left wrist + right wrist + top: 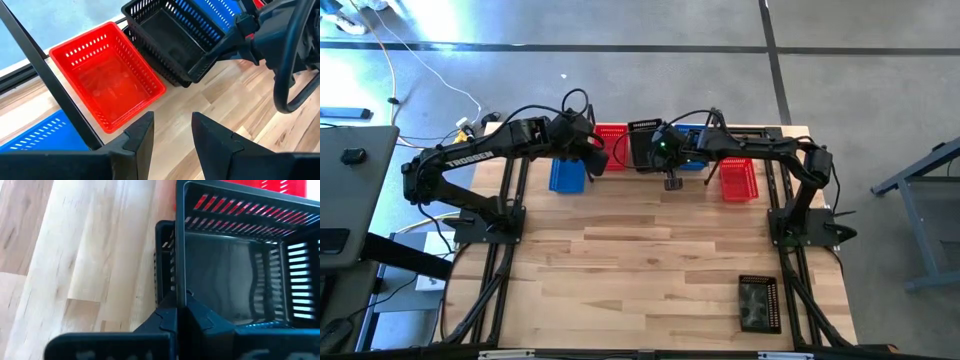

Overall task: Stack baskets on shelf by color
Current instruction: Stack the top black basket on top of the black basket on the shelf, then stack the blue basket on top of the blue basket on the shelf

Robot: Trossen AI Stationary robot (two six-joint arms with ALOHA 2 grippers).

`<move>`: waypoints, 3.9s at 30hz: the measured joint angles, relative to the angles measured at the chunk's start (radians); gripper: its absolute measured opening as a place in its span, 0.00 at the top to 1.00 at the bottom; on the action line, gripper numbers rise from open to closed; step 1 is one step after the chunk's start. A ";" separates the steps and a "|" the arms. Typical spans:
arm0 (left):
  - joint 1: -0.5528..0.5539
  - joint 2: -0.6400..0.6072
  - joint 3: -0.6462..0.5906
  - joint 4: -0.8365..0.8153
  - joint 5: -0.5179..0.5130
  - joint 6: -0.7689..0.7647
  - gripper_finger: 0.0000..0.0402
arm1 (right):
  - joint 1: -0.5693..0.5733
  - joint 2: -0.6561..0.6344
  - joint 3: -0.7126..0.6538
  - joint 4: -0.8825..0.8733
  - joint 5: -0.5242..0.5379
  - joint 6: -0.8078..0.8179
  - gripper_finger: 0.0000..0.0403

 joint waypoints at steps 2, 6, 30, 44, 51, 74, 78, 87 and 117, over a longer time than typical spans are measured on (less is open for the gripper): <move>0.000 0.000 0.000 0.000 0.000 0.000 0.69 | -0.002 0.000 0.000 0.000 0.000 -0.006 1.00; 0.000 0.000 0.000 0.000 0.000 0.000 0.69 | -0.003 0.000 0.000 -0.001 0.003 -0.009 0.99; -0.016 0.001 0.000 -0.149 0.007 0.052 0.69 | -0.003 -0.007 0.054 -0.017 0.002 0.290 0.79; -0.195 0.000 -0.022 -0.389 -0.009 0.114 0.69 | -0.004 -0.007 0.157 -0.079 0.032 0.467 0.79; -0.222 -0.084 -0.157 -0.397 -0.016 -0.018 0.69 | 0.017 -0.007 0.159 -0.094 0.035 0.569 0.79; -0.047 -0.331 -0.534 -0.257 -0.170 -0.471 0.69 | 0.097 -0.006 0.159 -0.105 0.100 0.623 0.79; 0.011 -0.327 -0.546 -0.206 -0.194 -0.423 0.69 | 0.097 -0.006 0.159 -0.104 0.100 0.623 0.79; 0.174 -0.325 -0.623 -0.165 -0.100 -0.385 0.69 | 0.097 -0.006 0.159 -0.104 0.103 0.621 0.79; 0.321 -0.170 -0.680 0.045 -0.048 -0.313 0.69 | 0.096 -0.006 0.159 -0.104 0.102 0.585 0.80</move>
